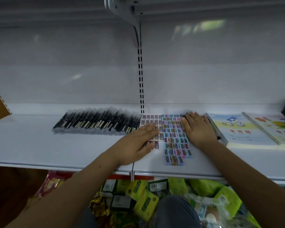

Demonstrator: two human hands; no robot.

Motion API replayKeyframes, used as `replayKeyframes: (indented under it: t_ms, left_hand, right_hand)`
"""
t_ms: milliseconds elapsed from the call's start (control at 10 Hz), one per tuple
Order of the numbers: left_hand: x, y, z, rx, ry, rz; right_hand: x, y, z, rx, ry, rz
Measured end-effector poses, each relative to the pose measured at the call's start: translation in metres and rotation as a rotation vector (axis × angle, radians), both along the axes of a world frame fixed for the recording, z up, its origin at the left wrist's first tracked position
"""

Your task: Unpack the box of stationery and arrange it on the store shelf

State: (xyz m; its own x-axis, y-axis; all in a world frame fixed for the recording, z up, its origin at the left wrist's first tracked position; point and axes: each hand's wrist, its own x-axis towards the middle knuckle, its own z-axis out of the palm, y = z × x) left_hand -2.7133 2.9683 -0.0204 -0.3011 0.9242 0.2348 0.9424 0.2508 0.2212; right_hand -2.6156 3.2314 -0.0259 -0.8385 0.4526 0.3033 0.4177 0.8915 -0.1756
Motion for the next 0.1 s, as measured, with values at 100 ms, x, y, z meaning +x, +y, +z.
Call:
replayKeyframes:
  t_ms: [100]
  left_hand:
    - [0.0087, -0.0143, 0.0028, 0.203, 0.055, 0.112]
  right_hand:
    - [0.0083, -0.0018, 0.0115, -0.017, 0.182, 0.029]
